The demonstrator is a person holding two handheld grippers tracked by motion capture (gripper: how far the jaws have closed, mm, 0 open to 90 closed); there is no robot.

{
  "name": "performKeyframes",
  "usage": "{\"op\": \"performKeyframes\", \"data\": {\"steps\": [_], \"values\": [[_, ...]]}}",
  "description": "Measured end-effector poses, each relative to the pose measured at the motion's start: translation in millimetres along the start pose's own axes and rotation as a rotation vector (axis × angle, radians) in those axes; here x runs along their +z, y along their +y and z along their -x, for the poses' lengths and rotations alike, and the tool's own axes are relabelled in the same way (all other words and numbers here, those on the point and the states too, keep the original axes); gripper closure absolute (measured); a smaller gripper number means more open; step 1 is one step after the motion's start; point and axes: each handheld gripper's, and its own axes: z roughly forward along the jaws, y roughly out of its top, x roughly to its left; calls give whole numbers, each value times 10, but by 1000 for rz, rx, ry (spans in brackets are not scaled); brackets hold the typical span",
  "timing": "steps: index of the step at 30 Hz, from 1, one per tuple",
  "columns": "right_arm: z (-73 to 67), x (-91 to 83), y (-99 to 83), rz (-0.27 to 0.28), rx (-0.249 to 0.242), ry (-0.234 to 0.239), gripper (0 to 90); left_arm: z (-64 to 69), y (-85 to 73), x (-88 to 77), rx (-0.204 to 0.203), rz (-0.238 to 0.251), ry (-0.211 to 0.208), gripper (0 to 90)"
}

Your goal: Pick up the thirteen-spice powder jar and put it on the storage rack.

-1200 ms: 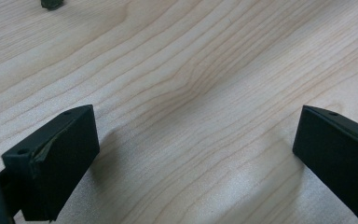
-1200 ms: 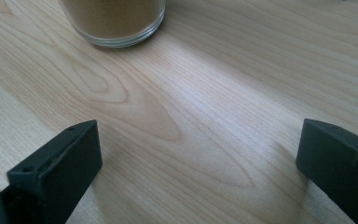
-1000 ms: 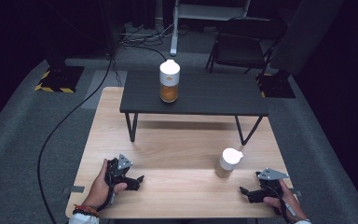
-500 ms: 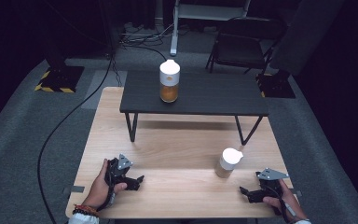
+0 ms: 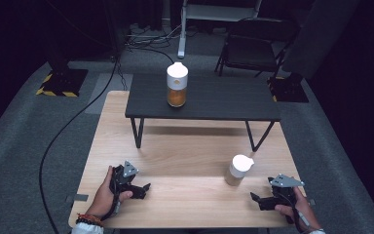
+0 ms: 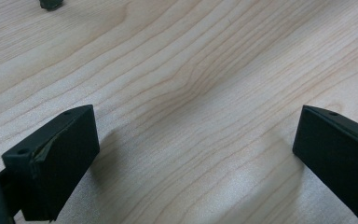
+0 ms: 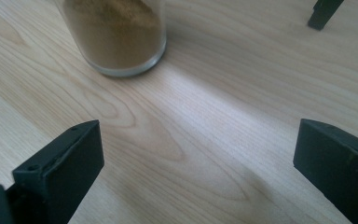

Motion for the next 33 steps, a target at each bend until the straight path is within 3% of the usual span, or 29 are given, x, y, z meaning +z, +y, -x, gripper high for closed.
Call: {"op": "performKeyframes", "data": {"steps": [15,24,33], "values": [[-86,-121,24,82,-2,-7,13,1,-1,0,-1,0,0,0],[-160,-97,58,115,-18,-27,13,1,-1,0,-1,0,0,0],[-213,-26,122,135,2,-21,12,1,-1,0,-1,0,0,0]]}}
